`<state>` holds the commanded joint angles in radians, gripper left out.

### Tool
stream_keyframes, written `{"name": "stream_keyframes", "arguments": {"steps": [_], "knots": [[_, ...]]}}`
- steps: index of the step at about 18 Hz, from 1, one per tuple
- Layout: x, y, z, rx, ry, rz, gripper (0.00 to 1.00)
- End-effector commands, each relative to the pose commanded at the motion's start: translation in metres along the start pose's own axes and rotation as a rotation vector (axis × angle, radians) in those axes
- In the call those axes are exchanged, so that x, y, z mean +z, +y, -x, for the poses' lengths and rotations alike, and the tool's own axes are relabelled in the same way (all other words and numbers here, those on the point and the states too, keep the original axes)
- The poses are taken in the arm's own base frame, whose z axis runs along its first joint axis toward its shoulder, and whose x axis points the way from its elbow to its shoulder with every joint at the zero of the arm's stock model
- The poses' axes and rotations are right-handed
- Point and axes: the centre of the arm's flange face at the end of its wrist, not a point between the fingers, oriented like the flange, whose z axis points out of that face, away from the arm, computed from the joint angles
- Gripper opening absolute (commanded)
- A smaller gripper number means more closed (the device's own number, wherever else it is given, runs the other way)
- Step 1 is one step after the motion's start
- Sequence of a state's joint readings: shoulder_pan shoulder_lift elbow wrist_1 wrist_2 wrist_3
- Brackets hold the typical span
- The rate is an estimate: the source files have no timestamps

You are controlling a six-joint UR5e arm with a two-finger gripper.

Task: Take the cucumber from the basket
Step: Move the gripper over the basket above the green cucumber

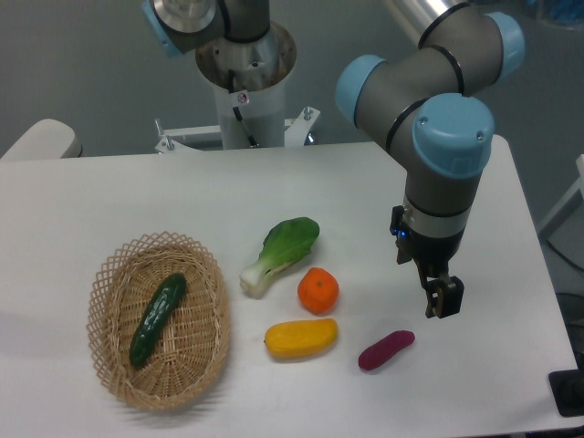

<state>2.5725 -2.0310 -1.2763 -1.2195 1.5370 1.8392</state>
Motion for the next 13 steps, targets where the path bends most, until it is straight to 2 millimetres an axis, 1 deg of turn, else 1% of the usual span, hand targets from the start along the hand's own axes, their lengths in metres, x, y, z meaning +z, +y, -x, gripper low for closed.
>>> {"name": "stream_keyframes", "arguments": {"steps": [2, 5, 6, 7, 9, 11, 13], "knots": [[0.000, -0.001, -0.001, 0.001, 0.001, -0.001, 1.00], [0.002, -0.015, -0.001, 0.016, 0.005, -0.007, 1.00], [0.005, -0.017, -0.002, 0.009, 0.010, -0.007, 1.00], [0.009, -0.024, -0.004, -0.001, 0.019, -0.009, 1.00], [0.021, -0.043, -0.011, -0.031, 0.044, -0.017, 1.00], [0.024, -0.070, -0.023, -0.137, 0.039, -0.020, 1.00], [0.027, -0.092, -0.026, -0.252, 0.036, -0.024, 1.00]]}}
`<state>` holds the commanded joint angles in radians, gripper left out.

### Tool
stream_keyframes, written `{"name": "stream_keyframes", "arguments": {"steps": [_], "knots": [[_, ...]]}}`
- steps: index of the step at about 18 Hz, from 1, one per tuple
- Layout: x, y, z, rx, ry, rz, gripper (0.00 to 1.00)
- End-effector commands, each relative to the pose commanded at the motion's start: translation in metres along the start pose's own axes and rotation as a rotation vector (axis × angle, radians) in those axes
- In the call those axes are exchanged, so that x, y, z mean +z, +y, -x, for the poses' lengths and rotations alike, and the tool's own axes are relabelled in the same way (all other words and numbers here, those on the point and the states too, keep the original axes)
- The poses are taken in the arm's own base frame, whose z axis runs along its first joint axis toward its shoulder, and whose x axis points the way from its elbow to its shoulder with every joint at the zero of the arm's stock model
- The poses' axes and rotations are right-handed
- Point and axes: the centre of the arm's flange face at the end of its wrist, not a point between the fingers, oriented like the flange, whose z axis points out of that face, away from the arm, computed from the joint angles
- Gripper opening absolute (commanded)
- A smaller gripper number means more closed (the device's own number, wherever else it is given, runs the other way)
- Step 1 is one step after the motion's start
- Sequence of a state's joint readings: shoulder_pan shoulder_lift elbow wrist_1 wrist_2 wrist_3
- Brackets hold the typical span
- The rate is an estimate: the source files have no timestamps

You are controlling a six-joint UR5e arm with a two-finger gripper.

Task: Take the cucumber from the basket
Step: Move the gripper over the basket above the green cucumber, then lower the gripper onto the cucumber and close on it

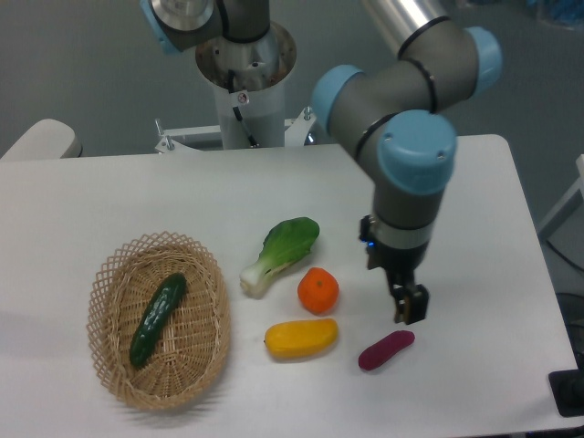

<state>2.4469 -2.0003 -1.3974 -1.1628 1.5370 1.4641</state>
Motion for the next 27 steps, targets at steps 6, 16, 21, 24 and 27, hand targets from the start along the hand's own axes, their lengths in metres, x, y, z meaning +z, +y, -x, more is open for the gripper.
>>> {"name": "stream_keyframes", "arguments": {"steps": [6, 16, 21, 24, 27], "knots": [[0.018, -0.083, -0.050, -0.248, 0.054, 0.001, 1.00], [0.056, -0.179, -0.139, -0.579, 0.150, 0.047, 1.00], [0.085, -0.200, -0.167, -0.622, 0.117, 0.018, 1.00], [0.102, -0.208, -0.179, -0.603, 0.123, 0.025, 1.00], [0.107, -0.212, -0.184, -0.594, 0.129, 0.030, 1.00]]}}
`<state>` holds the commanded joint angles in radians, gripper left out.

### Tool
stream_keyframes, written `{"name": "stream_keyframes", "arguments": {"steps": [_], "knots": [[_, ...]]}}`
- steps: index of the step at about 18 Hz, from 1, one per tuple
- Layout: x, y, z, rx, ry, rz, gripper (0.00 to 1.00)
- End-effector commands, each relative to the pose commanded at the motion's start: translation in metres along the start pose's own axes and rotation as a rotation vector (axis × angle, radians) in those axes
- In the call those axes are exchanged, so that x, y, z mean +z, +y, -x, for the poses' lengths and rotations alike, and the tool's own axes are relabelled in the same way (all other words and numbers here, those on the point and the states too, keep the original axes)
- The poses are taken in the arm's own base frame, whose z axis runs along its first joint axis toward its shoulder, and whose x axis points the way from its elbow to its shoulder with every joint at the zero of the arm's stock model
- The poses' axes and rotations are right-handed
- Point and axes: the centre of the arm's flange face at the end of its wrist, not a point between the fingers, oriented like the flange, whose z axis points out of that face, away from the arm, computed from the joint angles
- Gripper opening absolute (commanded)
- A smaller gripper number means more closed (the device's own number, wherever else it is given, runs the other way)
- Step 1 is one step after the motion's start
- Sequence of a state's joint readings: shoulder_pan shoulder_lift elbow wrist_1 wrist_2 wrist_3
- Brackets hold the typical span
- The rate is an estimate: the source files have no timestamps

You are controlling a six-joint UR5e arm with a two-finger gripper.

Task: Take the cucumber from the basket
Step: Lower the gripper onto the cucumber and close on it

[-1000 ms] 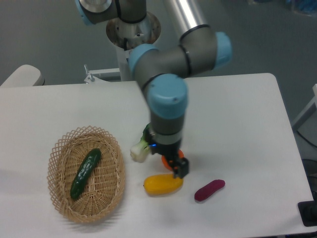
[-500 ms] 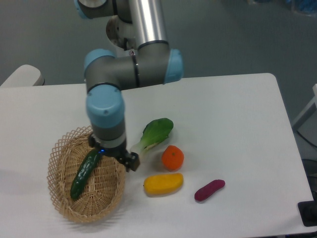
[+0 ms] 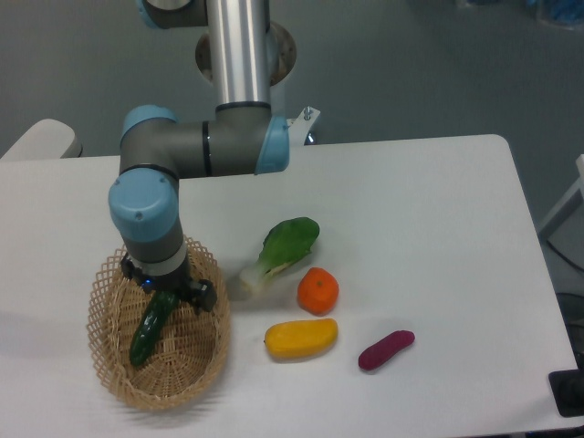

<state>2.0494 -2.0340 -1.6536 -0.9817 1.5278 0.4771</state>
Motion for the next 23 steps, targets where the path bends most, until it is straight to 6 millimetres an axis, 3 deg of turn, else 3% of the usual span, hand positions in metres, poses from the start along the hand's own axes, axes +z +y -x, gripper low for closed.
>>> {"name": "stream_keyframes", "arguments": {"steps": [6, 22, 23], "knots": [[0.018, -0.007, -0.012, 0.024, 0.003, 0.010, 1.00], [0.038, -0.013, -0.018, 0.043, -0.002, 0.013, 1.00], [0.038, -0.013, -0.021, 0.047, -0.002, 0.013, 0.96]]}}
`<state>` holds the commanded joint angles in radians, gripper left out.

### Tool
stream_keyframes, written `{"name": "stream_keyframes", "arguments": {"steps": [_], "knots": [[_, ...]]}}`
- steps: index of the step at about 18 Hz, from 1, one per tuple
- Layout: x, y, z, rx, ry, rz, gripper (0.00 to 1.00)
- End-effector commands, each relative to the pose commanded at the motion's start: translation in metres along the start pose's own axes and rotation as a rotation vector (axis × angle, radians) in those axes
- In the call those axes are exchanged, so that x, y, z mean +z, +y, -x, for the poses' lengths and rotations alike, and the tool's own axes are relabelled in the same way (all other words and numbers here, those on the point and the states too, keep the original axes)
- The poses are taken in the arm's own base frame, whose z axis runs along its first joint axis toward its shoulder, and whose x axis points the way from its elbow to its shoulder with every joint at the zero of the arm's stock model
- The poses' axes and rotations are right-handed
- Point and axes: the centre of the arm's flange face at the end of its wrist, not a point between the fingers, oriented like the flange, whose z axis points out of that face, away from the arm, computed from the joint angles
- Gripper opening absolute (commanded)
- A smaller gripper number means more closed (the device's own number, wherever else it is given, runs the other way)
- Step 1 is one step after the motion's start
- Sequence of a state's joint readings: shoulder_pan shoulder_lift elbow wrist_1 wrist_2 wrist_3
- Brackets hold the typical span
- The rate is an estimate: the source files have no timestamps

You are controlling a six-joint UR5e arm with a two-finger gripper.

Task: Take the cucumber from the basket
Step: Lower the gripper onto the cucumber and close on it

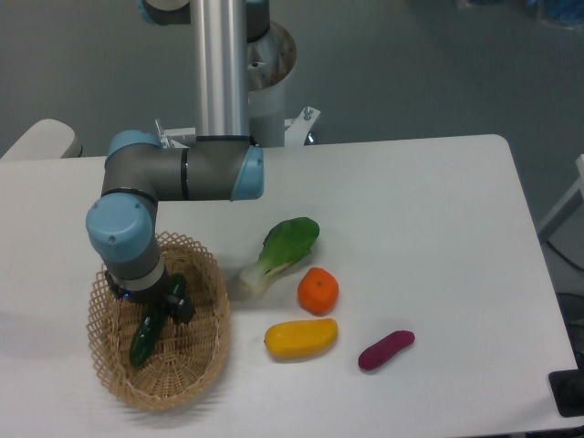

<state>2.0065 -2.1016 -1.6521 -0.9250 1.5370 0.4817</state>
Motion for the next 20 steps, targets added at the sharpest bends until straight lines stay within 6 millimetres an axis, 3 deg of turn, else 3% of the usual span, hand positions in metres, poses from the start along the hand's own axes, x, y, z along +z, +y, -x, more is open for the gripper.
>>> {"name": "stream_keyframes", "arguments": {"steps": [3, 15, 20], "knots": [[0.0010, -0.0004, -0.0011, 0.002, 0.002, 0.001, 0.83], [0.0008, -0.0004, -0.0009, 0.005, 0.000, 0.000, 0.72], [0.0008, -0.0005, -0.0010, 0.006, 0.001, -0.001, 0.61]]}}
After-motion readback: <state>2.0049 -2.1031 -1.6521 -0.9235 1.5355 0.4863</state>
